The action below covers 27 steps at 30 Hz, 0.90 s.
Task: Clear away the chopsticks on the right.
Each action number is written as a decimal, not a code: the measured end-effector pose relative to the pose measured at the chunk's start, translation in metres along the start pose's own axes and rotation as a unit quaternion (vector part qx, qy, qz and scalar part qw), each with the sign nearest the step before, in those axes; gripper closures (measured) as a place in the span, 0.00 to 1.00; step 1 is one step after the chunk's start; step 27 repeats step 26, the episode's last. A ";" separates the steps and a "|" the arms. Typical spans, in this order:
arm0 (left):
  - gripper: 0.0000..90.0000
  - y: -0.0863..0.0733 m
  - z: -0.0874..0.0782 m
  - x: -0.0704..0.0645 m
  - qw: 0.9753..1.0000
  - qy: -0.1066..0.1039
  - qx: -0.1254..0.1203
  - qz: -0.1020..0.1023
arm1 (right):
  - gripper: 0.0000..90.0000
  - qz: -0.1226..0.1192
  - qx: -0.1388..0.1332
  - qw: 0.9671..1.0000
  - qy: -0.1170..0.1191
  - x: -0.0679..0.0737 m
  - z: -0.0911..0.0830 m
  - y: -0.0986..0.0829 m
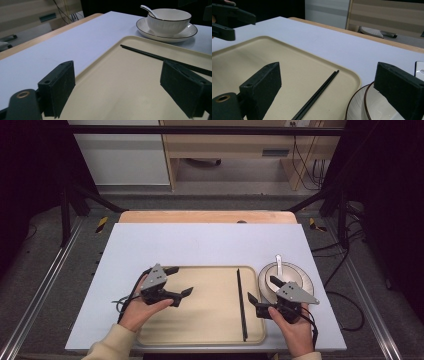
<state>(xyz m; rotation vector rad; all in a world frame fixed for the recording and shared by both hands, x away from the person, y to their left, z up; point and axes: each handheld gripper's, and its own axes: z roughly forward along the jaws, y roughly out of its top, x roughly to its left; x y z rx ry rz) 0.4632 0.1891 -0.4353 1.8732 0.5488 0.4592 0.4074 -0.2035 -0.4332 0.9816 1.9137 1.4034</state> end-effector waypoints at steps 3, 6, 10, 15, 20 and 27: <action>0.10 -0.006 -0.018 0.005 1.000 0.011 -0.009 0.000 | 0.08 -0.004 -0.002 1.000 0.002 0.001 -0.001 -0.001; 0.09 -0.012 -0.037 0.012 0.999 0.031 -0.018 -0.004 | 0.08 -0.005 -0.004 1.000 0.004 0.001 -0.002 -0.002; 0.07 -0.020 -0.059 0.019 0.998 0.049 -0.029 -0.008 | 0.08 -0.001 -0.007 1.000 0.002 0.000 -0.003 -0.004; 0.07 -0.030 -0.076 0.023 0.997 0.065 -0.039 -0.013 | 0.08 0.000 -0.010 1.000 0.000 -0.001 -0.005 -0.005; 0.06 -0.044 -0.094 0.026 0.995 0.084 -0.055 -0.021 | 0.08 0.002 -0.013 1.000 -0.006 -0.003 -0.008 -0.008; 0.05 -0.054 -0.106 0.026 0.993 0.094 -0.067 -0.015 | 0.08 0.009 -0.019 1.000 -0.013 -0.006 -0.013 -0.011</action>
